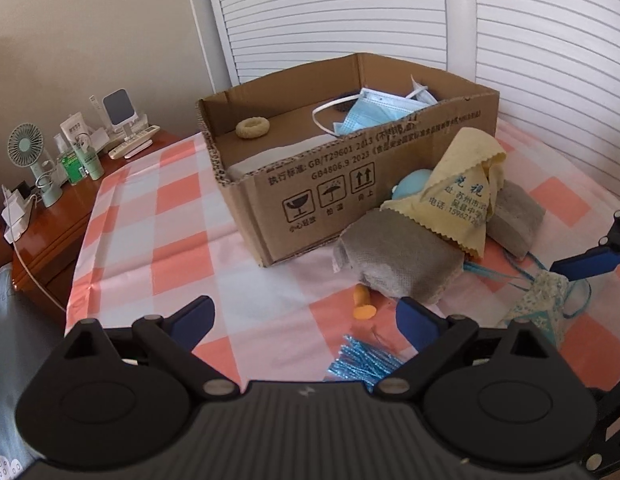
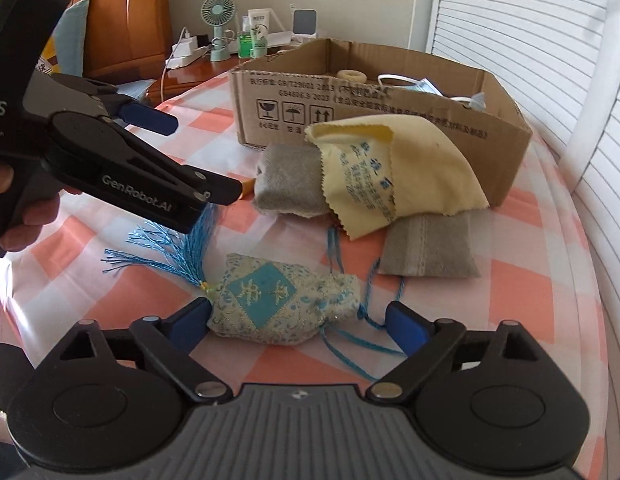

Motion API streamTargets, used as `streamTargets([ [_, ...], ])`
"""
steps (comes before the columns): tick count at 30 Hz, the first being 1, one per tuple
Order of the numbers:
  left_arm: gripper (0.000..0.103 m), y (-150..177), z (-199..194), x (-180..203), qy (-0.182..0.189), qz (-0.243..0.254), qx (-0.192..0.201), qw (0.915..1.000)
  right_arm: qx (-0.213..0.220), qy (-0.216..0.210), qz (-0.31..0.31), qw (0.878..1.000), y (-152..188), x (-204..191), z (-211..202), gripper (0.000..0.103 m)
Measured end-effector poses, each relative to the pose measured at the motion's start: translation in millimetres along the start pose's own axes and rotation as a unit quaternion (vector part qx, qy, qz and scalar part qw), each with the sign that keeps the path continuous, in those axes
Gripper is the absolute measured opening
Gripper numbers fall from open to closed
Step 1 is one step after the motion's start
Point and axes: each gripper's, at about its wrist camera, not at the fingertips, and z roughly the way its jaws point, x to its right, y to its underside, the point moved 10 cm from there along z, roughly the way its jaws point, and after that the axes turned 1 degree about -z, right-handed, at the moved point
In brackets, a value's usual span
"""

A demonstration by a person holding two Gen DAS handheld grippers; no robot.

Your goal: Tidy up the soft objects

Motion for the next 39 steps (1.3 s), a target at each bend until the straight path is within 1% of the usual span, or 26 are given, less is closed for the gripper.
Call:
streamTargets([
  [2, 0.093, 0.3, 6.7, 1.8, 0.0, 0.002, -0.001, 1.0, 0.003, 0.001, -0.001, 1.0, 1.6, 0.5, -0.4, 0.098],
  [5, 0.092, 2.9, 15.6, 1.0, -0.002, 0.002, -0.007, 1.0, 0.004, 0.003, -0.002, 1.0, 2.8, 1.3, 0.0, 0.101],
  [7, 0.091, 3.2, 17.3, -2.8, -0.002, -0.005, -0.003, 1.0, 0.004, 0.003, -0.003, 1.0, 2.9, 1.8, 0.3, 0.103],
  [9, 0.086, 3.6, 17.9, -8.0, -0.007, -0.01, -0.001, 0.9999, 0.005, 0.001, -0.003, 1.0, 3.5, 2.0, 0.3, 0.103],
  [10, 0.077, 3.9, 17.4, -9.9, -0.006, -0.013, 0.001, 0.9999, 0.005, 0.001, -0.004, 1.0, 3.7, 2.0, 0.2, 0.103],
  [11, 0.064, 3.9, 16.8, -11.0, -0.001, -0.018, 0.003, 0.9998, 0.006, 0.001, -0.005, 1.0, 3.8, 1.9, 0.3, 0.103],
  [12, 0.058, 3.7, 16.1, -11.6, 0.006, -0.026, 0.002, 0.9996, 0.006, 0.0, -0.006, 1.0, 3.7, 1.9, 0.5, 0.103],
  [13, 0.049, 3.5, 15.6, -10.8, 0.015, -0.032, 0.002, 0.9994, 0.006, 0.0, -0.007, 1.0, 3.6, 1.8, 0.5, 0.103],
  [14, 0.045, 3.1, 15.5, -8.5, 0.024, -0.032, 0.003, 0.9992, 0.007, 0.0, -0.007, 1.0, 3.5, 1.8, 0.7, 0.103],
  [18, 0.045, 0.1, 16.2, 1.0, 0.031, -0.014, 0.013, 0.9993, 0.008, 0.0, -0.007, 1.0, 4.2, 1.7, 0.0, 0.103],
  [24, 0.044, 0.2, 14.7, 8.2, 0.035, -0.038, -0.002, 0.9987, 0.01, 0.001, -0.006, 1.0, 4.8, 1.6, -0.4, 0.103],
  [28, 0.045, -0.4, 16.4, 8.9, 0.021, -0.053, 0.004, 0.9984, 0.012, 0.002, -0.006, 1.0, 4.7, 1.4, -0.2, 0.103],
  [31, 0.045, -2.5, 18.5, 7.8, 0.014, -0.074, -0.005, 0.9971, 0.013, 0.003, -0.006, 1.0, 4.8, 1.4, -0.4, 0.103],
  [35, 0.047, -3.1, 18.7, 8.1, -0.008, -0.073, -0.004, 0.9973, 0.013, 0.004, -0.006, 1.0, 5.0, 1.2, -0.7, 0.103],
  [39, 0.047, 0.3, 16.4, 2.9, -0.012, -0.081, -0.002, 0.9966, 0.015, 0.003, -0.006, 1.0, 5.6, 1.3, -1.1, 0.103],
])
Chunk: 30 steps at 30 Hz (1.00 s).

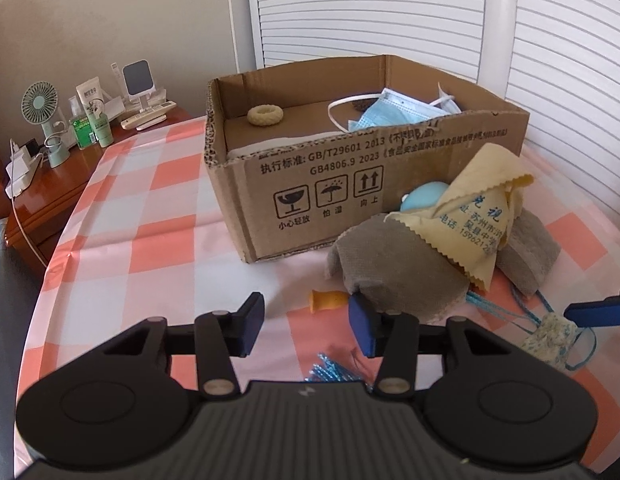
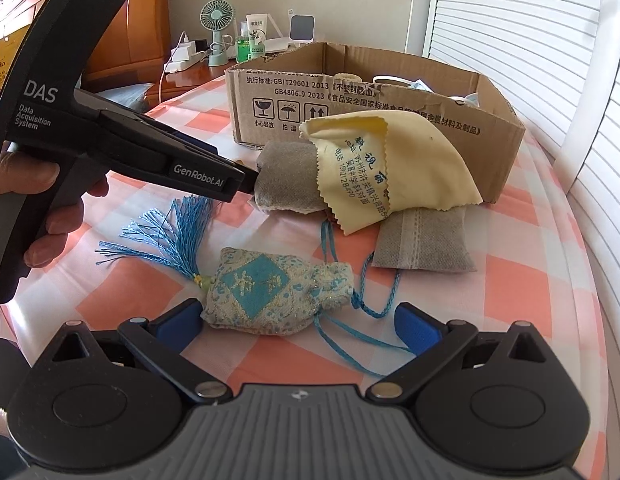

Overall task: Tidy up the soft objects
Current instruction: 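Lower the left tool onto the small orange item and close it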

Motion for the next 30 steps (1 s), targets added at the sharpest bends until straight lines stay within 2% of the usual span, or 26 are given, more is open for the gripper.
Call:
streamTargets([
  [5, 0.045, 0.5, -0.9, -4.6, -0.015, -0.023, -0.008, 0.9996, 0.002, 0.0, 0.0, 1.0, 0.6, -0.1, -0.3, 0.103],
  [8, 0.045, 0.7, -4.3, 6.3, -0.007, -0.02, -0.002, 0.9998, 0.004, 0.0, -0.001, 1.0, 1.0, -0.2, -0.6, 0.103],
  [15, 0.044, -4.5, 3.1, 11.0, -0.025, -0.036, 0.001, 0.999, 0.008, -0.001, -0.003, 1.0, 1.4, -1.1, -1.0, 0.103],
  [17, 0.034, -4.9, 3.2, 12.1, -0.028, -0.039, 0.002, 0.9988, 0.009, -0.002, -0.003, 1.0, 1.5, -1.3, -1.1, 0.103],
  [20, 0.026, -5.5, 3.6, 15.2, -0.019, -0.048, 0.004, 0.9987, 0.011, -0.002, -0.003, 1.0, 2.5, -1.6, -2.3, 0.103],
  [25, 0.02, -5.2, 3.5, 15.3, -0.014, -0.05, 0.004, 0.9986, 0.012, -0.005, -0.005, 1.0, 3.1, -2.6, -3.1, 0.103],
  [30, 0.02, -3.9, 1.9, 12.2, -0.013, -0.037, 0.003, 0.9992, 0.013, -0.01, -0.011, 1.0, 1.4, -4.6, -4.0, 0.103],
])
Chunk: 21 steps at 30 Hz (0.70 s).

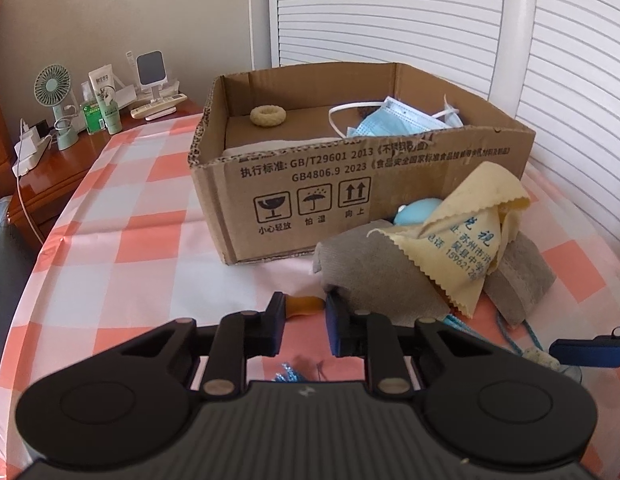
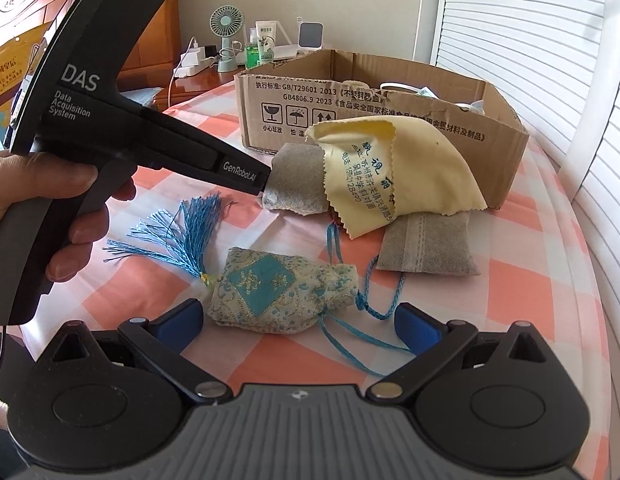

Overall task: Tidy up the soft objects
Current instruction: 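Lower the left tool onto the small orange item and close it, then carry the blue sachet with the right tool while the left tool carries the orange item over the box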

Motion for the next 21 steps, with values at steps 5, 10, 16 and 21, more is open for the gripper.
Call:
streamTargets([
  [5, 0.02, 2.2, -2.9, -8.1, -0.004, 0.007, -0.002, 1.0, 0.014, 0.001, -0.019, 1.0, -5.6, -6.7, -4.4, 0.103],
  [10, 0.02, 5.0, -5.4, -13.0, 0.0, 0.007, -0.003, 1.0, 0.022, -0.008, -0.05, 0.998, -12.8, -20.7, -4.0, 0.097],
  [16, 0.02, 6.6, -7.1, -13.6, 0.011, 0.012, -0.005, 0.9999, 0.019, 0.006, -0.059, 0.998, -18.3, -22.2, 2.5, 0.091],
  [21, 0.02, 7.6, -7.7, -14.4, 0.019, 0.023, -0.009, 0.9995, 0.013, 0.0, -0.061, 0.998, -18.0, -21.9, 1.8, 0.077],
])
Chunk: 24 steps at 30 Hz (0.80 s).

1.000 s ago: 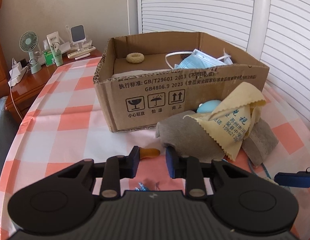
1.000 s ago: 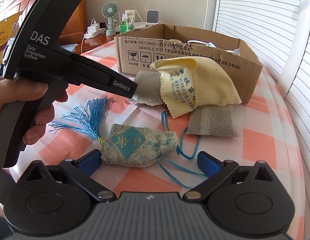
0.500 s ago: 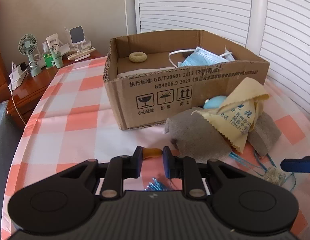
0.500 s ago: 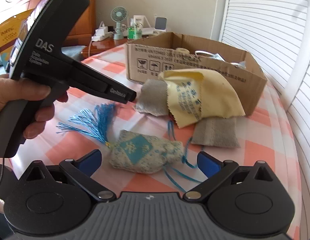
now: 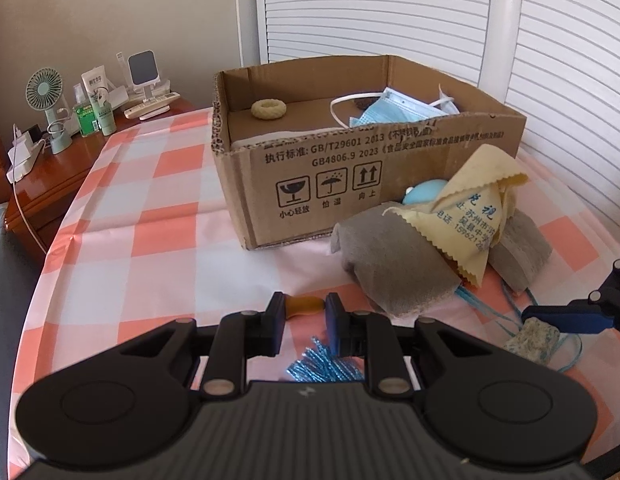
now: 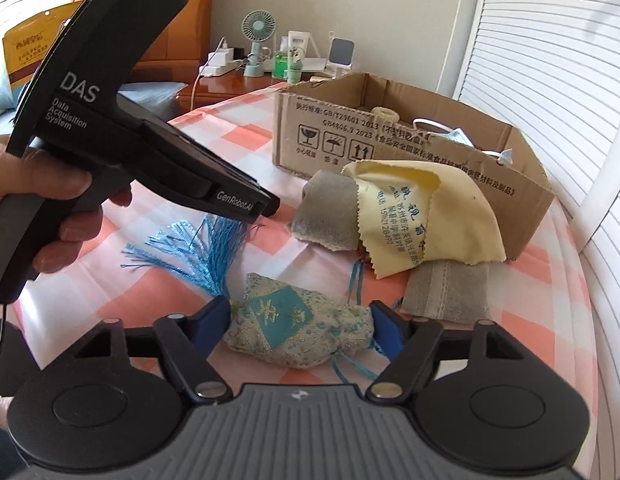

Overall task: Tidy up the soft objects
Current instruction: 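Carry the blue sachet with the right tool while the left tool carries the orange item over the box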

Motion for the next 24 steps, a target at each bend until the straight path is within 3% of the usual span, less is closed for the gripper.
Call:
streamTargets([
  [3, 0.02, 0.9, -1.1, -0.4, 0.004, 0.004, -0.002, 1.0, -0.005, -0.013, -0.004, 1.0, 2.4, -3.0, -4.2, 0.068],
  [5, 0.02, 1.0, -1.6, -0.9, 0.006, 0.006, -0.004, 1.0, -0.005, -0.009, -0.011, 1.0, 3.4, -3.3, -6.2, 0.069],
  [7, 0.02, 1.8, -2.8, 0.0, 0.01, 0.008, -0.004, 0.9999, -0.004, 0.0, -0.009, 1.0, 4.1, -1.0, -5.8, 0.078],
  [11, 0.02, 2.9, -4.4, 2.6, 0.019, 0.013, -0.007, 0.9997, -0.011, -0.012, 0.01, 1.0, 6.2, 3.7, -1.6, 0.077],
  [16, 0.02, 4.6, -11.6, 7.7, 0.032, 0.028, -0.005, 0.9991, -0.013, -0.002, 0.009, 1.0, 8.7, 5.1, -9.6, 0.054],
  [24, 0.02, 4.1, -31.0, 11.5, 0.055, 0.05, -0.013, 0.9972, -0.007, 0.003, -0.008, 1.0, 7.3, 8.4, -34.4, 0.048],
])
